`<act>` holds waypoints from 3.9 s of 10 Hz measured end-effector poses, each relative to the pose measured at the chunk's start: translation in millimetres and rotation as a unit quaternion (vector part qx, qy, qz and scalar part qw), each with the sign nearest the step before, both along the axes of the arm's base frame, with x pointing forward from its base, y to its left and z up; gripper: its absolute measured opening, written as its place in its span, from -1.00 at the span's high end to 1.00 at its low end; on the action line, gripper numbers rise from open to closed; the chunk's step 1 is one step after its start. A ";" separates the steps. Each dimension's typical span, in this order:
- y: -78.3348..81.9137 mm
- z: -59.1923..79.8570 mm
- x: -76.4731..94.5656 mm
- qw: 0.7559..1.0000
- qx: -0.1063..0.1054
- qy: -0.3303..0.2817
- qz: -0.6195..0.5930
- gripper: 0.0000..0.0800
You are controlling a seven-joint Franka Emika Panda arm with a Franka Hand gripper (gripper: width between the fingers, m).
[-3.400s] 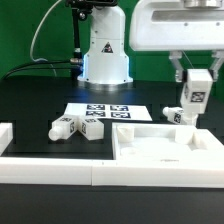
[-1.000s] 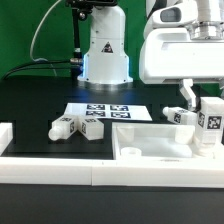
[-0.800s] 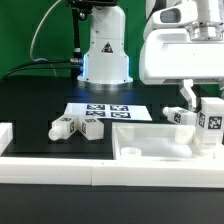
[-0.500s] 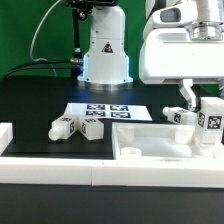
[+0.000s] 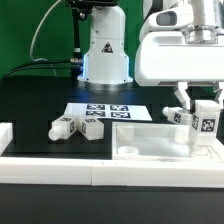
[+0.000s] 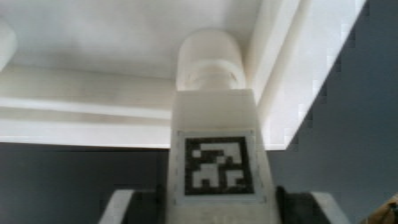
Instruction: Assemble one leg
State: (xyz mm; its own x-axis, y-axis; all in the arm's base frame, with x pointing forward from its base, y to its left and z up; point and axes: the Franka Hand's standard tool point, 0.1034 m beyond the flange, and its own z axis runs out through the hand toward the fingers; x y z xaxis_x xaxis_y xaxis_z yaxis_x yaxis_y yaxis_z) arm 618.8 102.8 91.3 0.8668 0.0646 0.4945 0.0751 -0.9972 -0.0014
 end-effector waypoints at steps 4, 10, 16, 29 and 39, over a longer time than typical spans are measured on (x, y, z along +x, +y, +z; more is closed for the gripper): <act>7.8 -6.7 6.6 1.000 0.000 -0.017 0.006 0.28; 7.7 -7.0 7.4 1.000 -0.003 -0.022 0.011 -0.46; 14.4 -7.5 17.2 0.978 0.006 0.205 -0.026 -0.62; 12.5 -14.6 19.8 0.922 0.082 0.230 -0.302 0.28; 8.0 -16.1 21.3 0.754 0.204 0.216 -0.585 0.05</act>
Offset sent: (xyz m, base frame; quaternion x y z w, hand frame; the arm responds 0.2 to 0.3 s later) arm 0.0073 0.0127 -0.0187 0.0099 0.0141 0.0148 0.9997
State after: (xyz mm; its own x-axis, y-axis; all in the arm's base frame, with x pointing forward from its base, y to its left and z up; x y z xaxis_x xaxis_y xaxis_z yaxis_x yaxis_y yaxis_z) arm 640.1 110.7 75.1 0.2973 -0.9515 -0.0790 -0.9521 -0.2893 -0.0985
